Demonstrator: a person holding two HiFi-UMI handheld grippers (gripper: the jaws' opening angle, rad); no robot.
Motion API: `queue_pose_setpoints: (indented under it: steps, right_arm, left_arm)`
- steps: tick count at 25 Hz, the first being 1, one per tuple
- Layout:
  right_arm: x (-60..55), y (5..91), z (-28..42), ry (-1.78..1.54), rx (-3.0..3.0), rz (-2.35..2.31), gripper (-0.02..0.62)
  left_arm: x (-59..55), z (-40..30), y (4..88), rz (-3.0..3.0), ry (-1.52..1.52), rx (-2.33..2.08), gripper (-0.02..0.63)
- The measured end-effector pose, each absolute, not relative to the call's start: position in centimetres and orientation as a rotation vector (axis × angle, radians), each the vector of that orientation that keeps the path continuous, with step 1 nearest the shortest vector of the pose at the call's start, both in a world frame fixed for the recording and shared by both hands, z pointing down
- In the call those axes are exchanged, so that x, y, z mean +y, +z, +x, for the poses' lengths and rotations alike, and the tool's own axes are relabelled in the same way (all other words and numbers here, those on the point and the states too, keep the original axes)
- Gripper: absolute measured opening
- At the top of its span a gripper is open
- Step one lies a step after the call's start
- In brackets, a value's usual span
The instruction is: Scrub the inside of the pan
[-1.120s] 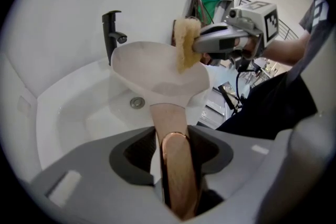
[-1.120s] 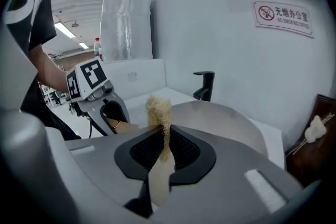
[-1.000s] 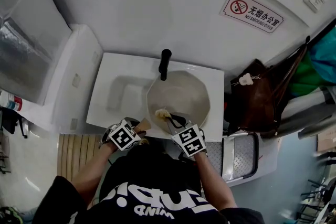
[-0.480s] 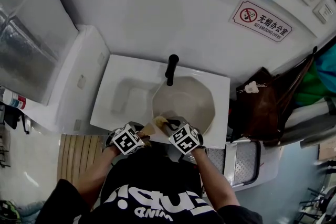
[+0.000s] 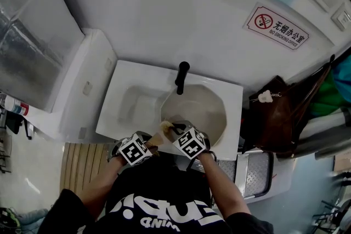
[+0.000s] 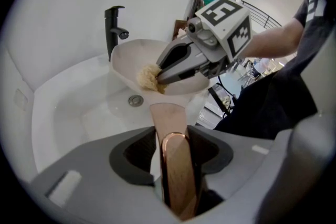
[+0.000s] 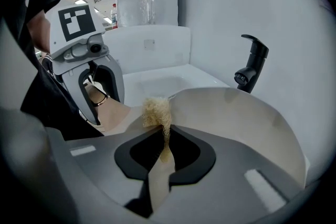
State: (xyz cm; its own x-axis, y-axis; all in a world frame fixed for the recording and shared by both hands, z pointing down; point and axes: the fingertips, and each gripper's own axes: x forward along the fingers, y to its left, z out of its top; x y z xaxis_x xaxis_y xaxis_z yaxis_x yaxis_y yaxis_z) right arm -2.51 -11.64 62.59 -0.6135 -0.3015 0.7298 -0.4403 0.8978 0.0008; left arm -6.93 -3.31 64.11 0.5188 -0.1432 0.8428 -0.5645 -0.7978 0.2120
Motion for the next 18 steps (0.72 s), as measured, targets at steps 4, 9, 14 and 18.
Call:
queue_pose_setpoints:
  steps: [4,9,14,18]
  right_arm:
    - [-13.2,62.8,-3.2,0.214,-2.283,0.601,0.038]
    - [-15.1,63.0,-3.3,0.23,-2.297,0.666,0.038]
    - [-17.2,62.6,-3.4,0.22,-2.299,0.672,0.038]
    - [-18.5,62.4,-3.7,0.231,-2.3,0.707,0.038]
  left_arm:
    - [-3.3,-7.1,64.1,2.293,1.211,-0.585,0.181]
    - [-3.2,-6.6,63.4,2.291,1.196,-0.574,0.181]
    - [-3.3,-6.9,63.7,2.296,1.202,-0.579,0.181]
    - [-3.4,-6.7,63.7,2.309,1.188,-0.585,0.181]
